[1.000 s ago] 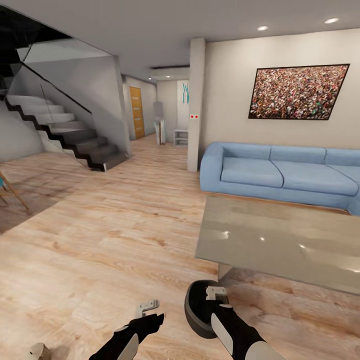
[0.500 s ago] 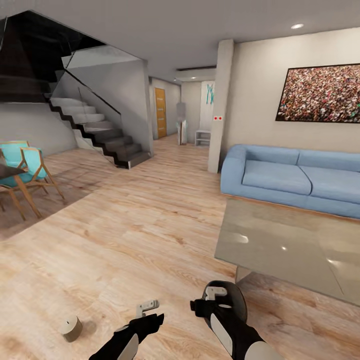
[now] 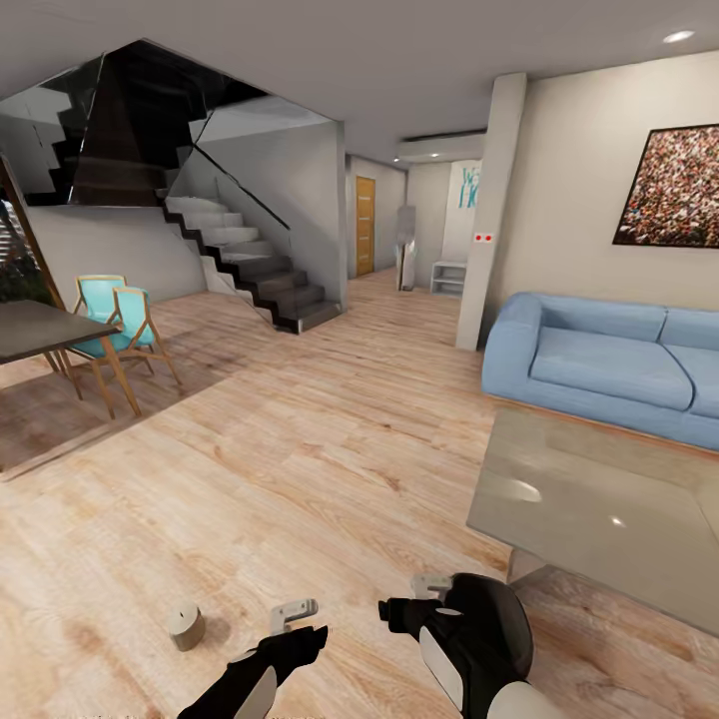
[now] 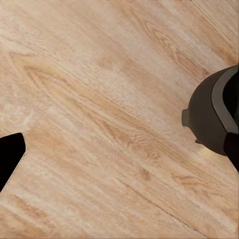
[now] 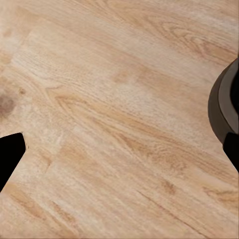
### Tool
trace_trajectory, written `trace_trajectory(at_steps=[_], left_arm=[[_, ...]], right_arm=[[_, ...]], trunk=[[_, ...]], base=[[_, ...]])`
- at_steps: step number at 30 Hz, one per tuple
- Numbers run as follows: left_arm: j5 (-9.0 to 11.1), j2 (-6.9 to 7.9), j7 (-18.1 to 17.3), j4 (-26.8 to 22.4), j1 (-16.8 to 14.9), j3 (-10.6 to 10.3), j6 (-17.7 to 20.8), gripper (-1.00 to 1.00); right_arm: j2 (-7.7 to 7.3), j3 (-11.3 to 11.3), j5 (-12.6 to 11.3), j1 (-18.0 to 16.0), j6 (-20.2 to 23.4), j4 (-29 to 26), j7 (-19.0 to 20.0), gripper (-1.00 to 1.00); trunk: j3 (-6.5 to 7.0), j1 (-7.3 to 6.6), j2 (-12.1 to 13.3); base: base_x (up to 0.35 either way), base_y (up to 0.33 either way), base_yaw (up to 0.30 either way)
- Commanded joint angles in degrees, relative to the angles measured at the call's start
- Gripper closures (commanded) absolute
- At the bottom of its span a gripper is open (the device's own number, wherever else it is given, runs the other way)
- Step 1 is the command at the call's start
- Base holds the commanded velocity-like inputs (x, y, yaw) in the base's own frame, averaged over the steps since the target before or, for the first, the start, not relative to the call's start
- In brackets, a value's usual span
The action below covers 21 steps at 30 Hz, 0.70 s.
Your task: Place each of the two pumpkins and all three candles from the living room inside a cabinet in the living room (use any cabinet), then make sure every cabinet is closed, and position the cauldron so it is next to a table in the living room.
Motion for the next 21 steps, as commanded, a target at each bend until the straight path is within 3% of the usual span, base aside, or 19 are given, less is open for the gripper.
trace_trajectory(at_steps=[1,9,21], left_arm=[[0.37,0.02,0.00,-0.04,-0.03,-0.16,0.23,-1.00],[0.42,0.02,-0.06,-0.02,-0.03,0.00,0.24,-1.00],[0.46,0.03,-0.27,-0.01,-0.03,-0.09,0.15,-1.00]], right_arm=[[-0.06,0.48,-0.60,-0.01,0.27,-0.14,-0.52,-1.00],[0.02,0.56,-0.52,0.00,-0.39,-0.03,-0.45,-1.00],[0.11,0.70,-0.46,0.00,-1.25,0.74,-0.44,-1.00]], trunk=[[-0.06,0.00,-0.03],[-0.06,0.00,-0.03],[-0.06,0.00,-0.03]], base=[[0.000,0.014,0.277],[0.000,0.096,0.278],[0.000,0.271,0.278]])
